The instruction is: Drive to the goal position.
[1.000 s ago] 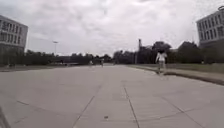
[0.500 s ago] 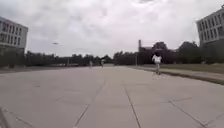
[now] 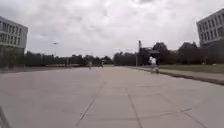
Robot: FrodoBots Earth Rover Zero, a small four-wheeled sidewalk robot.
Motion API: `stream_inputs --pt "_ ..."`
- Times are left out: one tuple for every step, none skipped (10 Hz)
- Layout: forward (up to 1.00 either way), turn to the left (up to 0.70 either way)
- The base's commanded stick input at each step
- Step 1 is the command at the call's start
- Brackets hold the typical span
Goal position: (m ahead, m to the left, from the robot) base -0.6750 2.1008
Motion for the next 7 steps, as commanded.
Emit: stream_inputs --pt "0.7 -0.08" --pt "0.7 -0.09" --pt "0.7 -0.07" --pt "0.7 -0.04" --pt "0.7 -0.01" --pt "0.7 -0.08" --pt "0.7 -0.04"
